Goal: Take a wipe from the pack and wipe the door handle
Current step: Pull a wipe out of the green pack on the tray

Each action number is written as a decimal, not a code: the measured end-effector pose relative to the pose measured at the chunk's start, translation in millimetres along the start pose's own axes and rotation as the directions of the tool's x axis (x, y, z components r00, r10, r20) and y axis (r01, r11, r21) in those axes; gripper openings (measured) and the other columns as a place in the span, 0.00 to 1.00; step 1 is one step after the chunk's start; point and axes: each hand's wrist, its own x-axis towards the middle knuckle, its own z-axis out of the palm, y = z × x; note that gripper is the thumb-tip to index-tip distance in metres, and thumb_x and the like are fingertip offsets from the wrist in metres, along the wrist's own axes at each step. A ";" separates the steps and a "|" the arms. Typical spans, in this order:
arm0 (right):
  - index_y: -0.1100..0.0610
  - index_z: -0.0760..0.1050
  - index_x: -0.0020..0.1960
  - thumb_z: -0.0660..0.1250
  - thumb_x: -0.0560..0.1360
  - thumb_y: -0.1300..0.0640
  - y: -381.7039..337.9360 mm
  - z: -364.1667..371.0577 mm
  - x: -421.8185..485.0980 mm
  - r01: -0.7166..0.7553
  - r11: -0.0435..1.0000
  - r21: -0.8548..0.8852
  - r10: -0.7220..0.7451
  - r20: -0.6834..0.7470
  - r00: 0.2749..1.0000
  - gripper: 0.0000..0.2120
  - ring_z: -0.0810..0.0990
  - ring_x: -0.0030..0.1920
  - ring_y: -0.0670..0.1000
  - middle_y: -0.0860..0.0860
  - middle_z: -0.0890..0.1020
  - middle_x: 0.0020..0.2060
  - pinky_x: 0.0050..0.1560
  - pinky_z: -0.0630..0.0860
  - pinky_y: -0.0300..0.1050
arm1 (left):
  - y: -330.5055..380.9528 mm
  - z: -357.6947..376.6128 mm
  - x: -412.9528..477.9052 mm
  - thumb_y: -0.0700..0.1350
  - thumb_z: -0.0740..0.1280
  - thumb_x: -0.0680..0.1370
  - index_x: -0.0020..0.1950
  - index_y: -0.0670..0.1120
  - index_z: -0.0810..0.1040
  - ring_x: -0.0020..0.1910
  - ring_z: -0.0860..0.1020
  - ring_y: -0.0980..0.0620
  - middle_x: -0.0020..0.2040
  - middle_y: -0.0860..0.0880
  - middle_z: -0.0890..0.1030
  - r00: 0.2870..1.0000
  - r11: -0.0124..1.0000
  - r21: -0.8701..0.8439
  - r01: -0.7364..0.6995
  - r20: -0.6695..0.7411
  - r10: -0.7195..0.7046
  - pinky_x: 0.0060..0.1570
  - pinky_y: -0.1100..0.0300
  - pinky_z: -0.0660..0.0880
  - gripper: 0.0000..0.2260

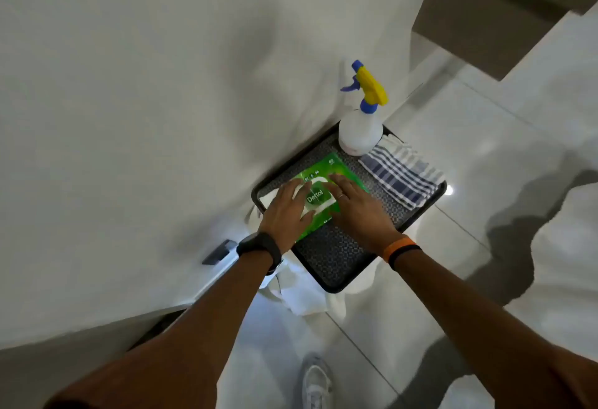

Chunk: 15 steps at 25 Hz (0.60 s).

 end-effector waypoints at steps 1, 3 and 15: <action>0.56 0.62 0.80 0.67 0.81 0.59 5.9 10.5 4.8 0.009 1.000 -0.011 -0.009 0.020 1.000 0.30 0.61 0.82 0.57 0.55 0.62 0.81 0.75 0.70 0.55 | -2.6 10.6 8.0 0.46 0.68 0.82 0.79 0.44 0.63 0.78 0.62 0.45 0.78 0.42 0.62 0.999 1.000 -0.016 0.026 0.036 -0.025 0.75 0.51 0.67 0.27; 0.56 0.62 0.80 0.65 0.83 0.57 13.0 22.1 8.4 0.005 1.000 -0.011 -0.004 0.046 0.999 0.28 0.61 0.81 0.58 0.56 0.61 0.82 0.75 0.70 0.56 | -6.0 20.8 15.6 0.48 0.67 0.83 0.79 0.47 0.63 0.78 0.61 0.45 0.79 0.43 0.60 0.994 0.996 0.011 0.088 0.064 -0.088 0.74 0.50 0.68 0.26; 0.55 0.79 0.68 0.70 0.80 0.58 16.7 53.3 10.6 -0.075 0.995 -0.067 0.067 -0.125 0.990 0.17 0.78 0.69 0.62 0.58 0.77 0.72 0.54 0.84 0.60 | -9.9 28.9 22.5 0.51 0.68 0.82 0.74 0.53 0.73 0.73 0.66 0.46 0.77 0.46 0.66 0.997 0.989 0.128 0.074 0.021 -0.078 0.72 0.52 0.69 0.20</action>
